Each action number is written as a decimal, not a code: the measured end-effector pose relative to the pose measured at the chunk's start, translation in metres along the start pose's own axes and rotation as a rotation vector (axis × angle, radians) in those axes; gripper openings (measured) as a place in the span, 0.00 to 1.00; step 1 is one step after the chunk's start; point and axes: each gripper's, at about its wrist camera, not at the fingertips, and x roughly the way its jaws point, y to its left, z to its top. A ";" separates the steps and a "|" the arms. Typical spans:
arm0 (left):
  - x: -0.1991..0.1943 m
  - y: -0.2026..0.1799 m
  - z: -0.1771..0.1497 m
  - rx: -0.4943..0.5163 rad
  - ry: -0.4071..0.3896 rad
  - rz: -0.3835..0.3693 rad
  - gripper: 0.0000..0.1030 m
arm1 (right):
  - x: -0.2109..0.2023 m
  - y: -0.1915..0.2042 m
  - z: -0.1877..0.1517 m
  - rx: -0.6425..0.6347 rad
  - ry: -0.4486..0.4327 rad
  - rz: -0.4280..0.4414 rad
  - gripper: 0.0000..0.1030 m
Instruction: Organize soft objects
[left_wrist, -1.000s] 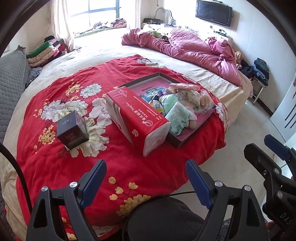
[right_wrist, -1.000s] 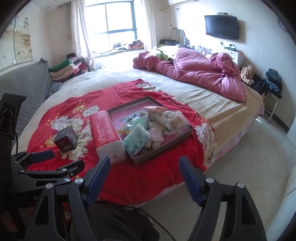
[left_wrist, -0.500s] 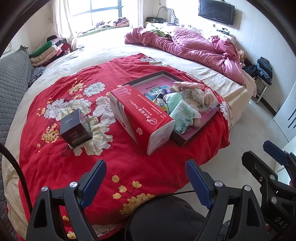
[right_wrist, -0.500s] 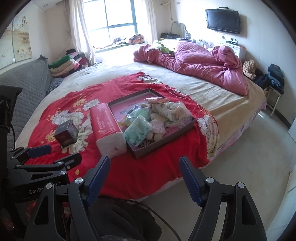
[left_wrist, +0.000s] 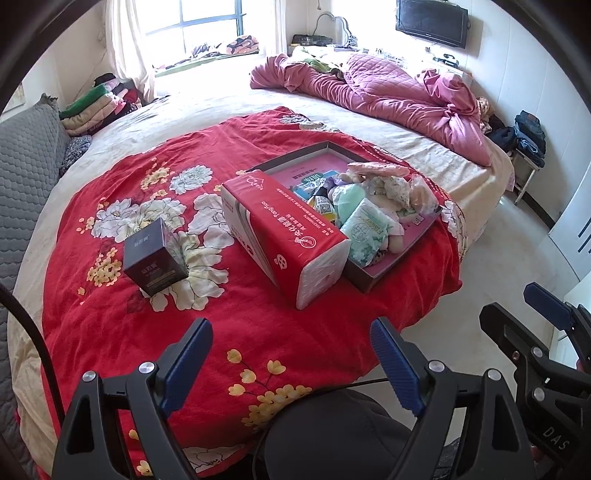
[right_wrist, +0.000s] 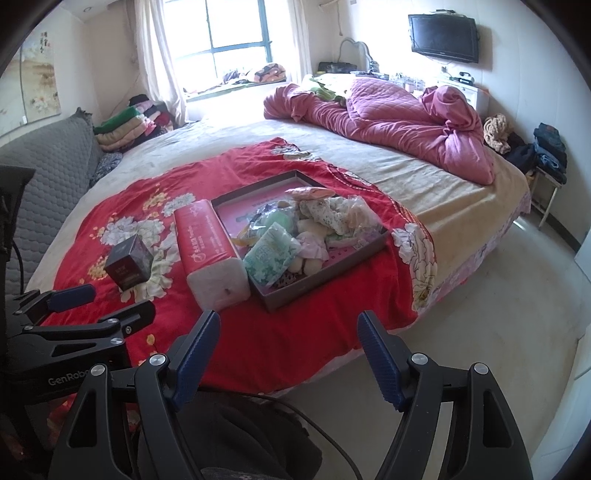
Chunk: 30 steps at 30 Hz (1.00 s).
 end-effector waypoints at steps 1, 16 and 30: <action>0.000 0.000 0.000 -0.001 0.001 0.001 0.84 | 0.000 -0.001 0.000 0.002 0.001 -0.002 0.75; 0.000 -0.002 0.001 0.011 0.000 0.007 0.84 | 0.000 -0.002 -0.001 0.003 -0.002 -0.008 0.75; 0.001 -0.004 0.003 0.025 0.002 0.016 0.84 | -0.001 -0.004 0.001 0.006 -0.007 -0.014 0.75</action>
